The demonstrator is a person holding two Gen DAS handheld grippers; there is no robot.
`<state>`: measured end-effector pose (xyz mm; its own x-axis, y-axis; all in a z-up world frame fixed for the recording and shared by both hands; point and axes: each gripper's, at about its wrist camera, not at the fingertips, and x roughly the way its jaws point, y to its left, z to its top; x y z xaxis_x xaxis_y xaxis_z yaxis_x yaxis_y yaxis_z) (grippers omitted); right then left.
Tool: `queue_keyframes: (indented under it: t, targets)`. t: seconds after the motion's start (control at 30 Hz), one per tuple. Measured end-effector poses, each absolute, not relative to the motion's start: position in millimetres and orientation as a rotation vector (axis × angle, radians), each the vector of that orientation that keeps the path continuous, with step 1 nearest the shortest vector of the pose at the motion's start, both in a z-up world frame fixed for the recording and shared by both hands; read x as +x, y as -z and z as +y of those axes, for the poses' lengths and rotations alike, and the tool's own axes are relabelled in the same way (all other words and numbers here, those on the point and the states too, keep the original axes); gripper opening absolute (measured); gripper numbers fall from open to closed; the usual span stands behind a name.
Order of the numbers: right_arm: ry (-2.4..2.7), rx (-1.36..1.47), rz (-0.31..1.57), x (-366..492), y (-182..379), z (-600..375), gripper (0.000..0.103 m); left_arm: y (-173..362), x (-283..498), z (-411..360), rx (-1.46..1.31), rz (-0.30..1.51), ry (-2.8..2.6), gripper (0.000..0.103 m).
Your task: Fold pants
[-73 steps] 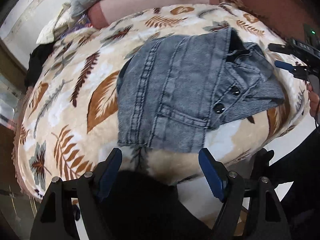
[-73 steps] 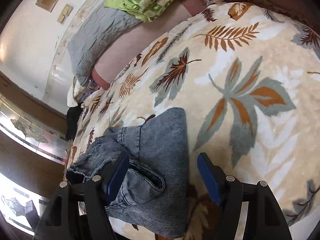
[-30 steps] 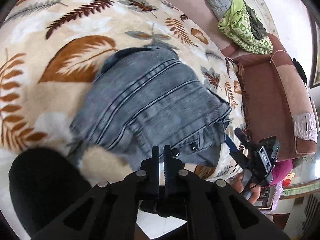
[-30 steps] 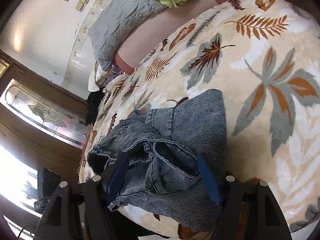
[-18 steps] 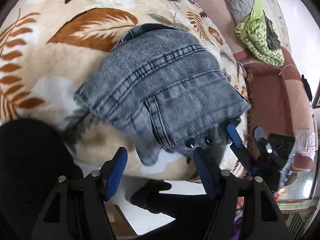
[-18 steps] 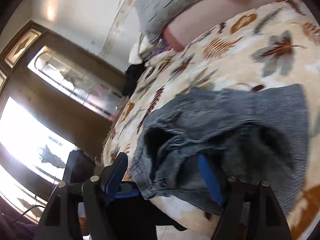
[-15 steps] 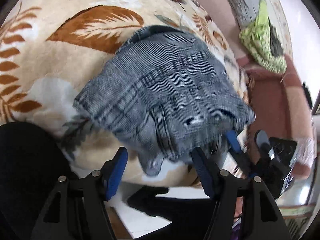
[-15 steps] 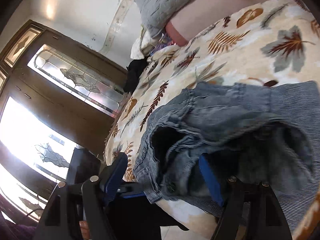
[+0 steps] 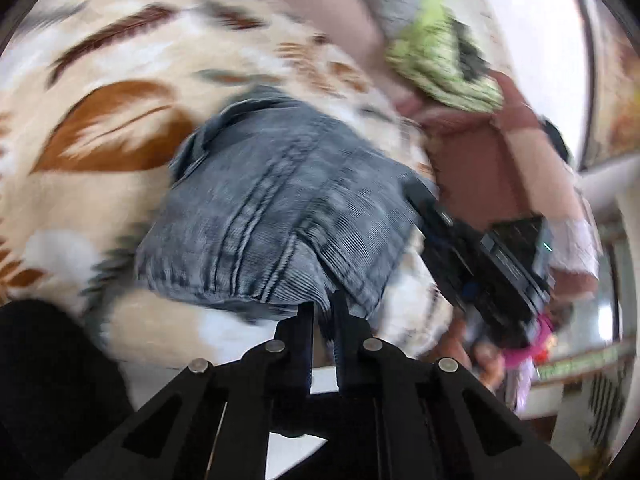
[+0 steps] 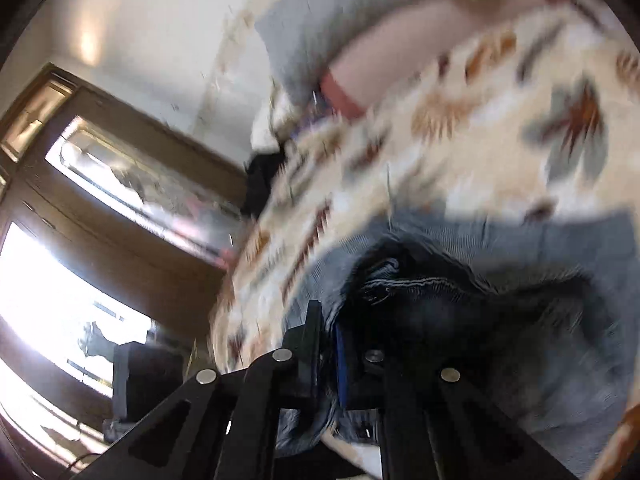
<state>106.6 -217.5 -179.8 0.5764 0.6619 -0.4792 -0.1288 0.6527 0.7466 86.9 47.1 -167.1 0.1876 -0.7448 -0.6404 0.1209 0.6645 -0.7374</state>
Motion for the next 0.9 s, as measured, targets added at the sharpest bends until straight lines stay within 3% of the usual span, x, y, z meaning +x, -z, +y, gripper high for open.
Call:
queue_keyframes:
  t: [0.13, 0.27, 0.37, 0.43, 0.47, 0.5, 0.53, 0.6, 0.9]
  targets:
    - [-0.410, 0.677, 0.730, 104, 155, -254, 0.005, 140, 79, -9, -0.533, 1.234, 0.795, 0.009]
    - [-0.276, 0.674, 0.631, 102, 146, -306, 0.005, 150, 80, -79, -0.456, 1.357, 0.923, 0.009]
    - [-0.144, 0.694, 0.665, 110, 160, -341, 0.009, 148, 72, -81, -0.439, 1.364, 0.978, 0.009]
    - [-0.162, 0.812, 0.733, 112, 177, -356, 0.009, 140, 76, -65, -0.410, 1.309, 0.959, 0.014]
    - [-0.210, 0.854, 0.762, 112, 180, -355, 0.010, 136, 83, -52, -0.417, 1.278, 0.920, 0.022]
    - [-0.242, 0.820, 0.776, 110, 177, -349, 0.024, 133, 88, -29, -0.434, 1.246, 0.854, 0.033]
    - [-0.268, 0.778, 0.788, 107, 173, -342, 0.057, 132, 92, -12, -0.444, 1.219, 0.788, 0.037]
    - [-0.374, 0.718, 0.832, 96, 170, -320, 0.089, 133, 109, 17, -0.422, 1.165, 0.626, 0.042]
    - [-0.387, 0.783, 1.032, 85, 226, -275, 0.085, 221, 124, 60, -0.438, 1.311, 0.415, 0.043]
